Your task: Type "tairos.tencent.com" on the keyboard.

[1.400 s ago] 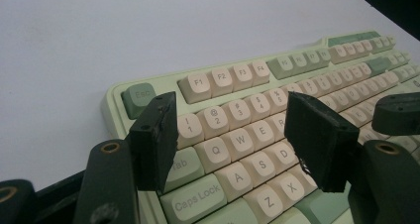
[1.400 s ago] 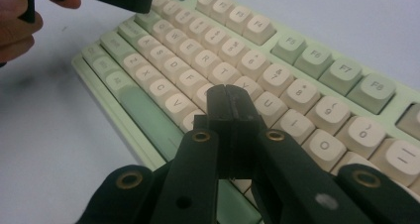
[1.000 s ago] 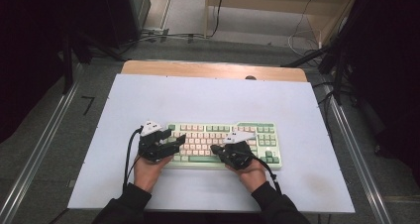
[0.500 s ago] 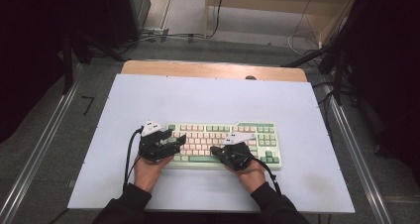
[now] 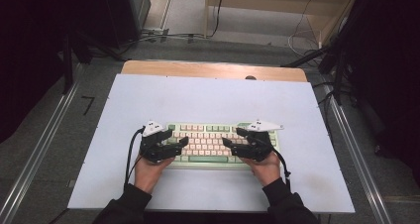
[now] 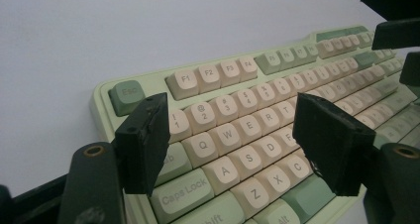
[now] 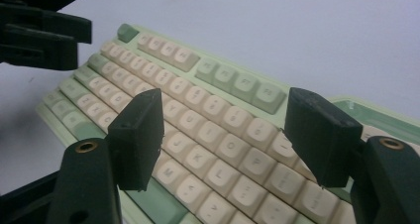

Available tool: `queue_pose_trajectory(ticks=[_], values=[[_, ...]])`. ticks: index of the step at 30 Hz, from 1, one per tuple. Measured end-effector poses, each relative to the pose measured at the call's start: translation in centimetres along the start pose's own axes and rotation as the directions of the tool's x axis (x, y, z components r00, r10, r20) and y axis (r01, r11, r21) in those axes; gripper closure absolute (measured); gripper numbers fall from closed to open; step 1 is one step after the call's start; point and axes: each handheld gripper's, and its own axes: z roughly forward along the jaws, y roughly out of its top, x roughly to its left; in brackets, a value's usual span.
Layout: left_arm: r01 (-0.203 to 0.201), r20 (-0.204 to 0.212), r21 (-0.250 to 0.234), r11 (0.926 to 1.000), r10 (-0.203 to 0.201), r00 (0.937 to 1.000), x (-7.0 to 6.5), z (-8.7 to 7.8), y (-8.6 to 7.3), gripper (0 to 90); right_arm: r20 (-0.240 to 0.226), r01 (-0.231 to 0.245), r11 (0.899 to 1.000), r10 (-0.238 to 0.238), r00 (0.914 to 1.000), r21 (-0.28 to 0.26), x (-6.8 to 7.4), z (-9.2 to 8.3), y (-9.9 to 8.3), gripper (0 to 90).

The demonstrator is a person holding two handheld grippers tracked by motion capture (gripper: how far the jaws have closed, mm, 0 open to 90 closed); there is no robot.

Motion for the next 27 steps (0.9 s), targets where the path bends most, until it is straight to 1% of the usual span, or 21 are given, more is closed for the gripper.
queue_pose_trajectory(ticks=[4,10,12,13,14,17,18,21,27], values=[[-0.029,0.002,-0.006,0.9996,0.029,0.9996,-0.6,-0.2,0.1,29.8,0.014,-0.013,1.0,0.013,0.9998,0.0,-0.8,-0.4,0.0,29.9],[-0.065,0.011,-0.002,0.9979,0.065,0.9978,-1.4,-0.5,0.0,30.2,0.024,-0.024,1.0,0.024,0.9994,-0.009,-1.1,-0.8,0.0,30.1],[-0.076,0.014,-0.006,0.9971,0.076,0.997,-1.6,-0.6,-0.1,33.0,0.027,-0.025,1.0,0.026,0.9993,-0.009,-1.2,-0.8,-0.1,30.3],[-0.08,0.016,-0.008,0.9968,0.08,0.9967,-1.7,-0.6,-0.1,36.3,0.028,-0.025,1.0,0.026,0.9993,-0.009,-1.2,-0.9,-0.1,30.3],[-0.083,0.026,-0.013,0.9965,0.083,0.9962,-1.7,-0.6,-0.2,42.5,0.029,-0.028,1.0,0.029,0.9992,-0.008,-1.3,-0.9,-0.1,30.5],[-0.088,0.08,-0.014,0.996,0.089,0.9929,-1.8,-0.6,-0.2,65.8,0.025,-0.033,0.999,0.033,0.9991,-0.009,-1.4,-1.0,-0.1,31.5],[-0.084,0.097,-0.012,0.9964,0.085,0.9917,-1.8,-0.5,-0.2,74.0,0.028,-0.034,0.999,0.034,0.999,-0.01,-1.4,-1.0,-0.1,31.6],[-0.089,0.11,0.001,0.996,0.088,0.9899,-2.0,-0.2,-0.3,90.0,0.028,-0.035,0.999,0.035,0.999,-0.008,-1.5,-1.1,-0.2,31.9],[-0.119,0.12,0.043,0.992,0.113,0.9863,-2.6,0.8,-0.7,90.0,0.031,-0.04,0.999,0.04,0.9987,-0.005,-1.4,-1.1,-0.4,32.3]])
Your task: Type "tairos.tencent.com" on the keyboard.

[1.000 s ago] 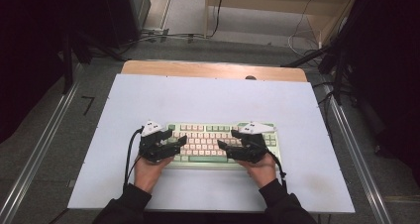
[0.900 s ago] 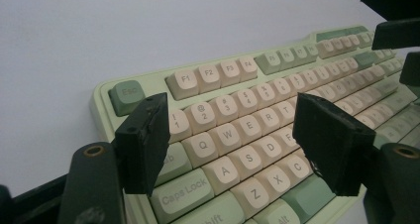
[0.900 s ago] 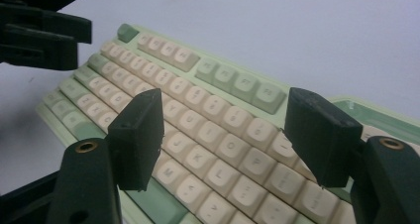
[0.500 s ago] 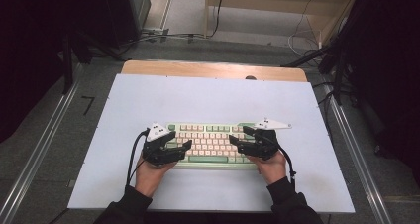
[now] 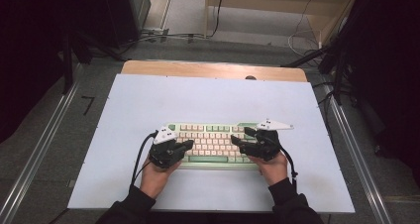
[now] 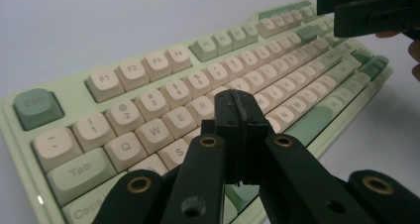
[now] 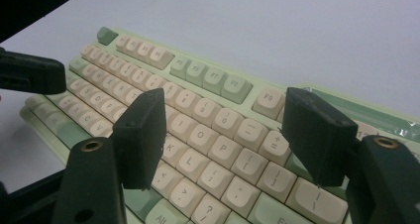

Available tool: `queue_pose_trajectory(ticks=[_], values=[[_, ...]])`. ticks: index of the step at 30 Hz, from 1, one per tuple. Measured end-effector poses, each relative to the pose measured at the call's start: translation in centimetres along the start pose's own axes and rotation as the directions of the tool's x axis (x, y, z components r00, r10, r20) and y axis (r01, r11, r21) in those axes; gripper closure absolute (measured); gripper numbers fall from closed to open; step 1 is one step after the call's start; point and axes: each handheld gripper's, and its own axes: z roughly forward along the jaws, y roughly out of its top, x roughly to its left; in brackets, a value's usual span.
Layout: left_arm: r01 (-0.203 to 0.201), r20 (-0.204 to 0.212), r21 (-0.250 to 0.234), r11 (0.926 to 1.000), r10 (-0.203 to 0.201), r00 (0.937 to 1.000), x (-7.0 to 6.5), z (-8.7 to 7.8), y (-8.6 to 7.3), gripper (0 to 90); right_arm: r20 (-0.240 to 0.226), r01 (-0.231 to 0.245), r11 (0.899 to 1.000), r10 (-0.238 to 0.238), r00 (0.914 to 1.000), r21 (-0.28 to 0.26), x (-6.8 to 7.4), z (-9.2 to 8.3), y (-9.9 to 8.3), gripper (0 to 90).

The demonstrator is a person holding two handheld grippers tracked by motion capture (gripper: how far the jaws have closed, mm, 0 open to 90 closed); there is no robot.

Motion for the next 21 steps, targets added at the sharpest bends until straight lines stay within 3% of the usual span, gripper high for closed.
queue_pose_trajectory(ticks=[9,17,21], values=[[-0.024,0.006,0.06,0.9979,0.024,0.9997,-0.6,1.1,-0.4,90.0,0.001,-0.001,1.0,0.001,1.0,0.0,-0.1,-0.1,-0.1,32.6],[-0.027,-0.01,0.092,0.9954,0.028,0.9996,-0.4,1.9,-0.9,88.9,-0.001,-0.007,1.0,0.007,1.0,0.002,0.0,-0.1,-0.2,33.0],[-0.024,-0.008,0.084,0.9962,0.025,0.9997,-0.5,1.9,-0.8,90.0,-0.003,0.0,1.0,0.0,1.0,0.009,0.2,0.0,-0.3,33.0]])
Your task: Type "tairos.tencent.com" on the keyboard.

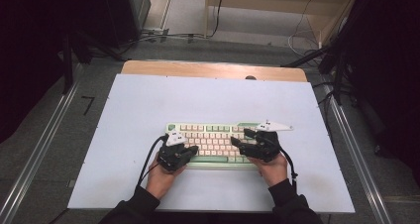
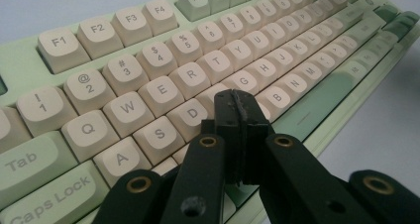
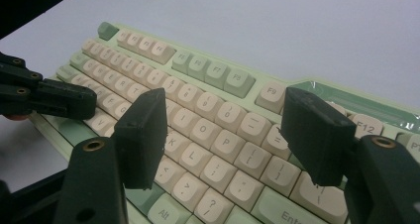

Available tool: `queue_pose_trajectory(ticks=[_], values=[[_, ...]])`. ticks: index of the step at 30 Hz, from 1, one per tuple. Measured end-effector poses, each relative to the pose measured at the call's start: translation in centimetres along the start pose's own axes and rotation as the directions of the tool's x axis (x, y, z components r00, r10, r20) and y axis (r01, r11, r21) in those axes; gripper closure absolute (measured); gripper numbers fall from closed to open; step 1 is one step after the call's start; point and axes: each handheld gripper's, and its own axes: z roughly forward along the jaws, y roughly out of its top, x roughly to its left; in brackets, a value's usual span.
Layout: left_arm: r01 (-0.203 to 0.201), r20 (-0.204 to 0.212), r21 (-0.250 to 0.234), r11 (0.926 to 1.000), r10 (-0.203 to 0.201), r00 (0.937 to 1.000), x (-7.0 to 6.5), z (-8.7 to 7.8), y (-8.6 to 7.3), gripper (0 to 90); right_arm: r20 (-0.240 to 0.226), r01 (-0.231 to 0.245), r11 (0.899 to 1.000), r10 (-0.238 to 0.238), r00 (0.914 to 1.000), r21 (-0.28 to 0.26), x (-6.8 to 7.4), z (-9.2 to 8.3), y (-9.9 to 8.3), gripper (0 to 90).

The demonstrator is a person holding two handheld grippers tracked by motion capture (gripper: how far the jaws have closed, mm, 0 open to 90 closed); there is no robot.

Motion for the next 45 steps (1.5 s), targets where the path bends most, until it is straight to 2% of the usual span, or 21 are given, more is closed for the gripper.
queue_pose_trajectory(ticks=[2,7,9,12,14,20,28,33,35,38,39,42,43,45], values=[[0.009,0.014,-0.015,0.9998,-0.009,0.9999,0.0,-0.3,0.1,87.5,-0.001,0.0,1.0,0.0,1.0,-0.002,0.0,0.0,0.0,33.1],[0.038,0.037,-0.095,0.9947,-0.034,0.9987,0.4,-1.7,0.7,79.9,-0.002,-0.003,1.0,0.003,1.0,-0.002,0.0,-0.1,0.0,33.1],[0.043,0.021,-0.126,0.991,-0.041,0.9989,0.6,-2.1,0.9,74.7,-0.002,-0.004,1.0,0.004,1.0,-0.002,0.0,0.0,0.0,33.1],[0.057,-0.003,-0.145,0.9877,-0.058,0.9983,1.1,-2.4,1.1,60.3,-0.003,-0.004,1.0,0.004,1.0,0.002,0.0,0.1,-0.1,33.1],[0.064,-0.019,-0.142,0.9878,-0.068,0.9975,1.4,-2.3,1.1,51.3,-0.002,-0.001,1.0,0.001,1.0,0.006,0.1,0.1,-0.1,33.1],[0.068,-0.06,-0.142,0.9875,-0.077,0.9953,2.0,-2.3,1.2,40.0,-0.003,0.002,1.0,-0.002,1.0,0.008,0.2,0.2,-0.2,33.0],[0.072,-0.075,-0.14,0.9875,-0.083,0.9938,2.3,-2.3,1.2,39.1,-0.005,0.004,1.0,-0.004,1.0,0.009,0.2,0.2,-0.2,33.0],[0.076,-0.082,-0.141,0.9871,-0.089,0.9927,2.5,-2.3,1.3,39.3,-0.004,0.004,1.0,-0.004,1.0,0.01,0.2,0.2,-0.2,33.0],[0.081,-0.09,-0.142,0.9866,-0.094,0.9915,2.5,-2.2,1.3,42.5,-0.005,0.003,1.0,-0.003,1.0,0.011,0.2,0.2,-0.2,33.0],[0.073,-0.095,-0.148,0.9863,-0.088,0.9916,2.5,-2.2,1.3,59.0,-0.008,0.005,1.0,-0.005,1.0,0.014,0.3,0.2,-0.3,33.0],[0.065,-0.094,-0.146,0.9872,-0.079,0.9924,2.5,-2.1,1.4,67.3,-0.007,0.004,1.0,-0.004,1.0,0.015,0.4,0.2,-0.3,33.0],[0.048,-0.091,-0.126,0.9908,-0.06,0.994,2.4,-1.7,1.6,84.4,-0.004,0.002,1.0,-0.002,1.0,0.016,0.4,0.1,-0.5,33.0],[0.042,-0.099,-0.12,0.9919,-0.054,0.9936,2.3,-1.5,1.7,88.5,-0.002,0.005,1.0,-0.005,1.0,0.015,0.3,0.0,-0.5,33.0],[0.039,-0.096,-0.106,0.9936,-0.05,0.9942,2.3,-1.1,1.8,90.0,0.004,0.001,1.0,-0.001,1.0,0.015,0.3,-0.1,-0.6,33.0]])
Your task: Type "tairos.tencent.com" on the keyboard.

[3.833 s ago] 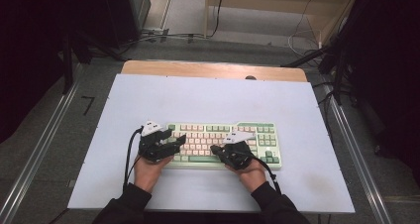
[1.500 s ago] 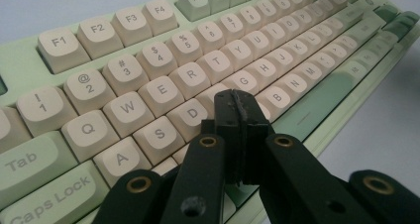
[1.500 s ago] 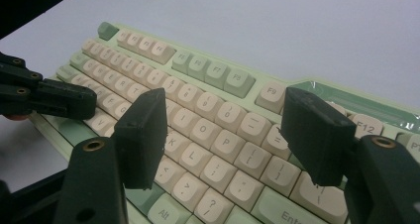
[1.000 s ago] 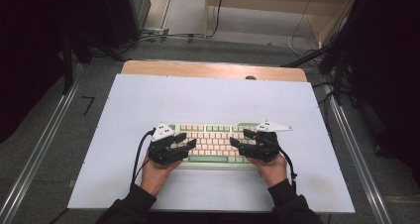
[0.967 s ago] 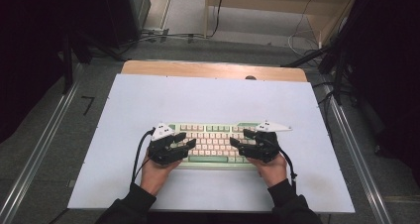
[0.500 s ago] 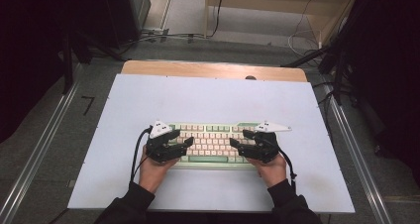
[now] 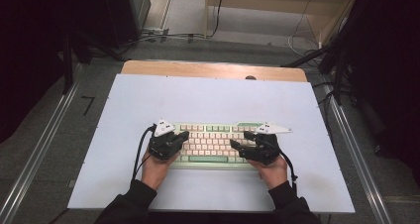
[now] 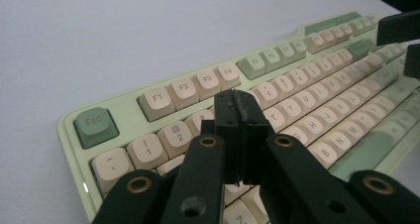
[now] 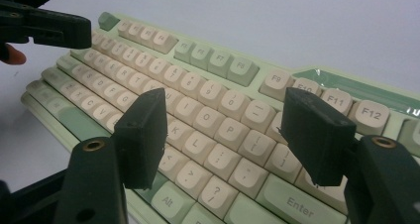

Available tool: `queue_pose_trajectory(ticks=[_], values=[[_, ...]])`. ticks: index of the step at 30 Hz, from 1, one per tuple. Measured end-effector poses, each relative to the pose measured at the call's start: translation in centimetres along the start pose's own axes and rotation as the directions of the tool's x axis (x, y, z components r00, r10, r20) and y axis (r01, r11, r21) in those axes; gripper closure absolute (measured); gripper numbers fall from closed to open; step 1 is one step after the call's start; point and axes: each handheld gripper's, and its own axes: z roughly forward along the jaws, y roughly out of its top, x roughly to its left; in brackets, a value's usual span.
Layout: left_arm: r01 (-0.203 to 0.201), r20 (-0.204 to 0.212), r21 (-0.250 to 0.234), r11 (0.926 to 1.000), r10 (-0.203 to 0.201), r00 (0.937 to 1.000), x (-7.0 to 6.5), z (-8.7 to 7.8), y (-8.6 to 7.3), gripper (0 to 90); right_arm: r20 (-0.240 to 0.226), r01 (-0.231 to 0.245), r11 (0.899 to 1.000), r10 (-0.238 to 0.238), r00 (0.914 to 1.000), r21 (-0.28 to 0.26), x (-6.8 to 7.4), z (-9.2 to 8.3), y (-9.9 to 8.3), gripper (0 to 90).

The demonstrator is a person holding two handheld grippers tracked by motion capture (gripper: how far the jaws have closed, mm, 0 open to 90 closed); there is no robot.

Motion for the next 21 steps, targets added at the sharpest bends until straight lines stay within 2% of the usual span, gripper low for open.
queue_pose_trajectory(ticks=[9,15,19,21], values=[[-0.015,0.012,0.056,0.9983,0.015,0.9998,-0.2,1.4,0.1,90.0,0.02,-0.01,1.0,0.01,0.9997,0.0,-0.3,-0.6,-0.5,33.0],[-0.031,-0.003,0.095,0.995,0.031,0.9995,-0.5,2.1,-0.1,90.0,0.026,-0.014,1.0,0.014,0.9996,-0.005,-0.4,-0.8,-0.6,33.1],[-0.049,-0.012,0.106,0.9932,0.05,0.9987,-0.6,2.2,-0.1,90.0,0.026,-0.015,1.0,0.015,0.9995,-0.002,-0.4,-0.8,-0.6,33.1],[-0.037,-0.003,0.106,0.9937,0.038,0.9993,-0.6,2.1,-0.1,89.9,0.027,-0.013,1.0,0.013,0.9996,0.0,-0.4,-0.7,-0.6,33.1]])
